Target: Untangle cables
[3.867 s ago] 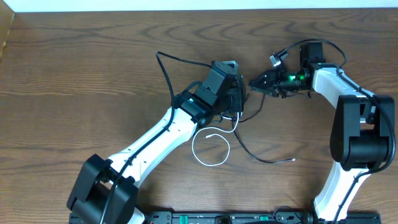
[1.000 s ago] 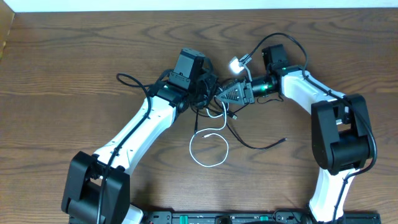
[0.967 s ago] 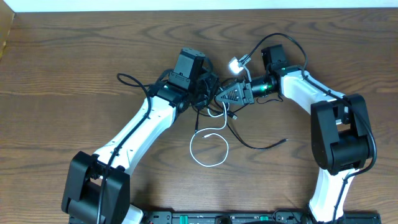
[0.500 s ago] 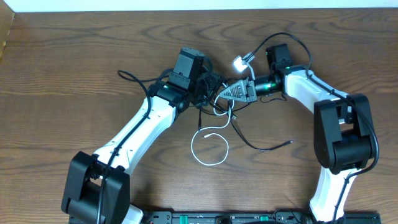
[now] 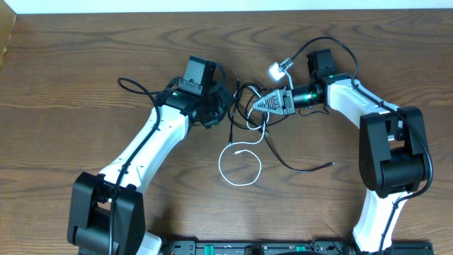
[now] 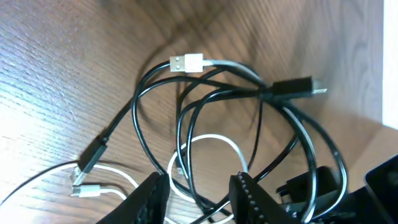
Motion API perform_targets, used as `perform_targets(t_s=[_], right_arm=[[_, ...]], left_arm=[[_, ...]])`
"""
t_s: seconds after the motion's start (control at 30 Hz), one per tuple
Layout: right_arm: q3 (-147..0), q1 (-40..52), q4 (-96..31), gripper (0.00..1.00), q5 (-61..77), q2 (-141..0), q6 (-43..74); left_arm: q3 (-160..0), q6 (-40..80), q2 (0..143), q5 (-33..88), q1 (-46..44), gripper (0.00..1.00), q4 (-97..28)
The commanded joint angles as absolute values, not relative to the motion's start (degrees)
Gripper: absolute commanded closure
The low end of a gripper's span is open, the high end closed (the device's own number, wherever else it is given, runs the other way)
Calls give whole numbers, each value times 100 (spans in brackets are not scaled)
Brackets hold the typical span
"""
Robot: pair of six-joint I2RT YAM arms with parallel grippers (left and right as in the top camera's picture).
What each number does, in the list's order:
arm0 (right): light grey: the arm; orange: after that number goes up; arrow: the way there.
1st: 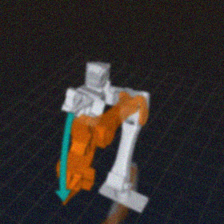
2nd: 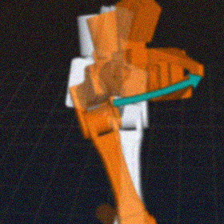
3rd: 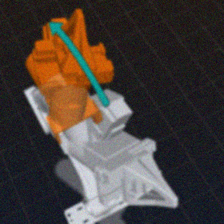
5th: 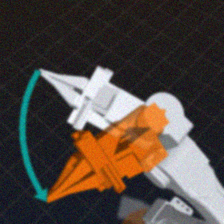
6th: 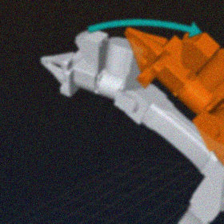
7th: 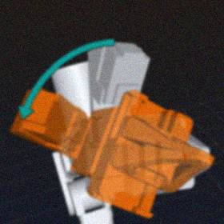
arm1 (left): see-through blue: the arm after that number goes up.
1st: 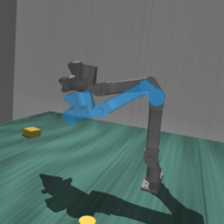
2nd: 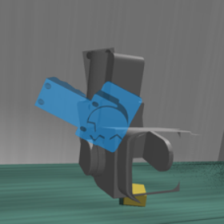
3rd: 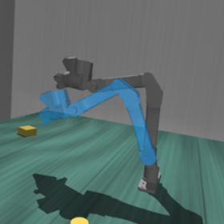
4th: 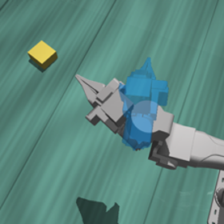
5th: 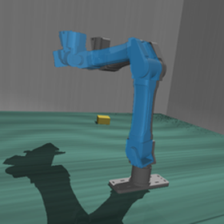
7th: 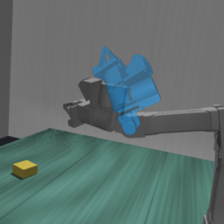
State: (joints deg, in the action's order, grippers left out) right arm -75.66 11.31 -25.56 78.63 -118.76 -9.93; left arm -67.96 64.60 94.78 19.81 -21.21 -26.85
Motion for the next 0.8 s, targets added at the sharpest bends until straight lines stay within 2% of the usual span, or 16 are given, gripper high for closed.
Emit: perform_targets(t_s=[0.0, 0.27, 0.77], right_arm=[[-7564, 1133, -2550, 99, 8009, -11732, -965], [-7564, 1157, -2547, 99, 8007, -11732, -967], [-7564, 1170, -2547, 99, 8007, -11732, -967]], left_arm=[[-6768, 6405, 9647, 1946, -2134, 65, -2694], [-6770, 6676, 10149, 2449, -2220, 65, -2200], [-6768, 6934, 10610, 2434, -2585, 65, -2047]])
